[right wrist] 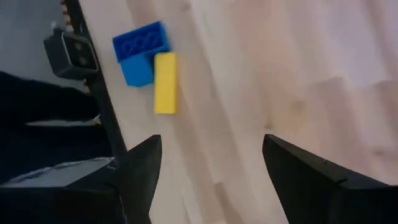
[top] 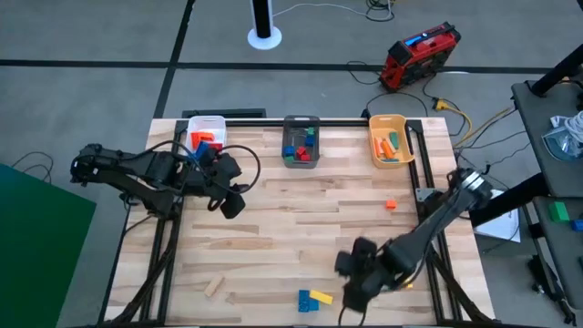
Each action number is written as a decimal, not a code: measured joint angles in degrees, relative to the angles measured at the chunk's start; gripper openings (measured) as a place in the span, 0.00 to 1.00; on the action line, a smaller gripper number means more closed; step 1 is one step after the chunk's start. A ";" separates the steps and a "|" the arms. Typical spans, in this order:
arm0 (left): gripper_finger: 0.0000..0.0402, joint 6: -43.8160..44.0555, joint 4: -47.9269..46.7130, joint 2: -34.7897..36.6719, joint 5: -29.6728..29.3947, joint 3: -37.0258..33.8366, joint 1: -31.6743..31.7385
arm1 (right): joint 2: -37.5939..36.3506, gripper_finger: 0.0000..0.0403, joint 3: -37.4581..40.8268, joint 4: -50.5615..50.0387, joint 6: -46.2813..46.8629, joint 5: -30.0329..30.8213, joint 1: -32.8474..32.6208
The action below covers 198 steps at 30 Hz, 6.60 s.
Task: Sort blocks by size
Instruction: Put the yellow block into the yellow bin, then put the small orange game piece into the black bin
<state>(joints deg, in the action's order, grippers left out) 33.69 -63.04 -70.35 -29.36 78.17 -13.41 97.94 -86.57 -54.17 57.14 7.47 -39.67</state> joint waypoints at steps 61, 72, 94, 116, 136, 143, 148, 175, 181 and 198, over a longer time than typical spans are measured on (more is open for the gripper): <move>0.40 2.12 1.37 0.00 -0.02 -5.16 -0.04 | 21.58 0.22 -0.13 17.69 -14.82 1.01 1.36; 0.40 1.42 1.36 0.02 -0.04 -5.14 -0.04 | 12.10 0.22 0.27 3.10 -9.39 4.69 3.66; 0.40 1.79 1.99 0.02 -0.04 -5.11 -0.04 | -19.86 0.22 11.30 -5.22 -13.13 10.55 55.31; 0.40 8.67 5.63 0.03 -0.20 -5.11 0.31 | -23.20 0.31 28.77 2.75 -13.67 10.57 85.85; 0.40 12.75 5.60 0.04 -0.13 -5.11 0.31 | -24.74 0.27 26.19 5.02 -18.24 -0.12 84.27; 0.40 14.44 5.42 0.03 4.23 -5.11 0.28 | -27.17 0.17 26.22 1.98 -16.83 -4.55 77.51; 0.40 17.38 5.01 0.04 11.69 -5.11 0.28 | -28.18 0.13 26.22 -2.16 -13.28 -4.91 70.60; 0.40 16.07 5.00 0.02 16.29 -5.11 0.28 | -29.56 0.62 37.12 -18.77 11.85 -7.99 49.41; 0.40 15.73 5.00 0.02 16.24 -5.11 0.28 | -31.89 0.63 42.73 -14.33 15.26 -9.06 49.41; 0.40 15.02 5.00 0.02 16.24 -5.11 0.28 | -32.86 0.64 54.46 0.11 19.52 -9.45 49.43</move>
<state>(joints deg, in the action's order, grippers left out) 48.71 -58.04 -70.32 -13.13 73.06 -13.13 65.08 -32.12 -54.06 76.65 -1.98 9.76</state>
